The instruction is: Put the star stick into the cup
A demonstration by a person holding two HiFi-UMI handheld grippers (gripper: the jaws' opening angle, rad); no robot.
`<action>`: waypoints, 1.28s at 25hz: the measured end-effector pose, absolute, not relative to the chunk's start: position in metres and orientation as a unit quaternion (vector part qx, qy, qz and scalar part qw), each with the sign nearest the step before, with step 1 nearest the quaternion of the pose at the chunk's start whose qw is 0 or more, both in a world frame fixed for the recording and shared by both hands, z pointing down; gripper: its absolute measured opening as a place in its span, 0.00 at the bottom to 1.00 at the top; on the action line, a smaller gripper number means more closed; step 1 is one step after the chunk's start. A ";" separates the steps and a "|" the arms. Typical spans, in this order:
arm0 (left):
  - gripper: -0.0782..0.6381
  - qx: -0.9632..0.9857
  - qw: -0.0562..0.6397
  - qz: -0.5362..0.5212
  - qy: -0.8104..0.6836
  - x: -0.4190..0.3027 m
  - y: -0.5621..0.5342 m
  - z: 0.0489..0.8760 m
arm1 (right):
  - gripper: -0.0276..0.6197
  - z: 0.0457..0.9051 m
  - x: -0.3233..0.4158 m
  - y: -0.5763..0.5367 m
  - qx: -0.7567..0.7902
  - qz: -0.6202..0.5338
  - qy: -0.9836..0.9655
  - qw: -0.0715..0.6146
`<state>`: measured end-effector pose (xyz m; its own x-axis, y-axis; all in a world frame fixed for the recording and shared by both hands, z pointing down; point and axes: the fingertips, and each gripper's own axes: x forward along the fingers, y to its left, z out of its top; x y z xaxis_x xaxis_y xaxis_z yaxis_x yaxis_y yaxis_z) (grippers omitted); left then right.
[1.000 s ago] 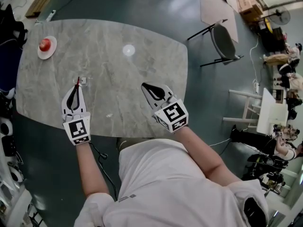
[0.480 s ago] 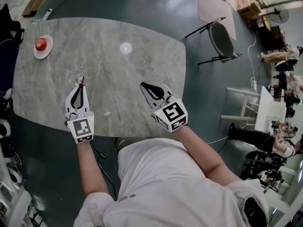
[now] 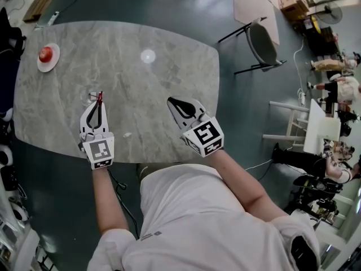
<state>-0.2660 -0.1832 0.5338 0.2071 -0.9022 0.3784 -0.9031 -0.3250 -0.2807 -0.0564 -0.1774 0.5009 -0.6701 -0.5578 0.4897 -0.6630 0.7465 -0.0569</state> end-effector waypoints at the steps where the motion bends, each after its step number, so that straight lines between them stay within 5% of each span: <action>1: 0.15 0.777 0.001 0.244 -0.580 -0.265 -0.184 0.534 | 0.06 0.501 -0.055 -0.177 0.338 0.116 -0.906 0.227; 32: 0.19 0.771 0.017 0.259 -0.582 -0.248 -0.167 0.535 | 0.06 0.490 -0.036 -0.167 0.340 0.111 -0.908 0.216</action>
